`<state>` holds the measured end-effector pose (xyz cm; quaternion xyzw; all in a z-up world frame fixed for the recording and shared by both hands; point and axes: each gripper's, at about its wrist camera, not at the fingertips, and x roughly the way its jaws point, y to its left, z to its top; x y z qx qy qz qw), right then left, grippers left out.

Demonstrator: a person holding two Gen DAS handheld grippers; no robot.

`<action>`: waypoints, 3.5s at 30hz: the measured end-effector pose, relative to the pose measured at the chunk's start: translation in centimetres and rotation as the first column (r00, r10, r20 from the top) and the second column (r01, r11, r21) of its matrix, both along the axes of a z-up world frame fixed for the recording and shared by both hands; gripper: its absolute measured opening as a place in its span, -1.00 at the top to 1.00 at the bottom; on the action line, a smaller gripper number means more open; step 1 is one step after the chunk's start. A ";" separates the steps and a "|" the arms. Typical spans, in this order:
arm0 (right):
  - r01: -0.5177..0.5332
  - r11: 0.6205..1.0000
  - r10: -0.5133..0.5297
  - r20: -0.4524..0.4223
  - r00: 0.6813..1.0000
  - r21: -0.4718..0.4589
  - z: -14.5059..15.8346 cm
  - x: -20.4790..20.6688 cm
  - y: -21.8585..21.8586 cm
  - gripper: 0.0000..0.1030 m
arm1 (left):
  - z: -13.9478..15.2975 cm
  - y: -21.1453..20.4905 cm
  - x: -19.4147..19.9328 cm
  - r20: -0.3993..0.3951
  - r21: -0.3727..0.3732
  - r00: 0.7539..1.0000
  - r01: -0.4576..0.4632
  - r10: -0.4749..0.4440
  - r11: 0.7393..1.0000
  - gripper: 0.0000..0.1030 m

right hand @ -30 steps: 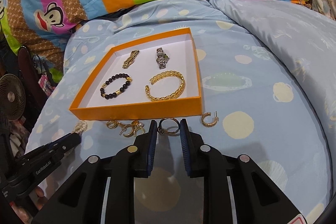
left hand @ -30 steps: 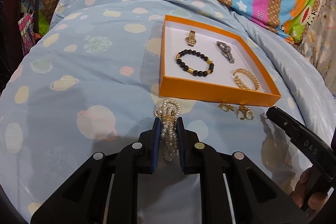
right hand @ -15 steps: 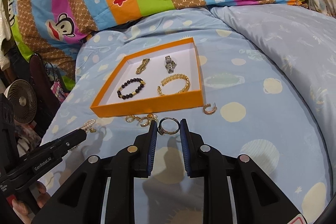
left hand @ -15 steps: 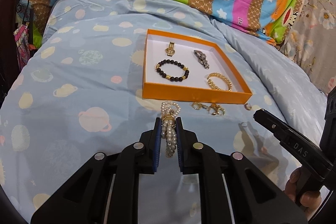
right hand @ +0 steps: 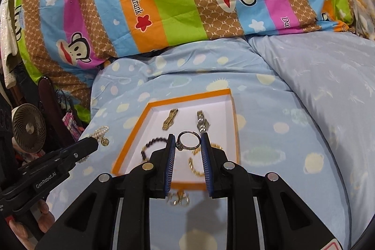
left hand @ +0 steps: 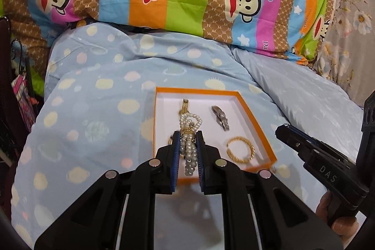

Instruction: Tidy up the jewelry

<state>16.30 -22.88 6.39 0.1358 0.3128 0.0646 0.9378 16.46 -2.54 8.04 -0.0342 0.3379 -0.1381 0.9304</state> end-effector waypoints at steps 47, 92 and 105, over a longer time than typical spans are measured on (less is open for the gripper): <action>0.121 0.992 -0.122 -0.025 0.992 -0.023 -4.6 -1.8 -2.3 0.13 | -5.3 4.0 0.8 0.000 -0.037 0.990 -0.144 0.144 0.989 0.16; 0.114 0.989 -0.130 -0.184 0.974 -0.097 -7.0 -5.7 -2.3 0.66 | -7.7 1.9 -4.7 -0.137 -0.034 0.990 -0.043 0.038 0.998 0.15; 0.112 0.993 -0.116 -0.164 0.980 -0.035 -6.9 -8.8 -2.6 0.66 | -8.8 -5.9 -2.9 -0.219 -0.029 0.972 0.081 -0.085 0.996 0.16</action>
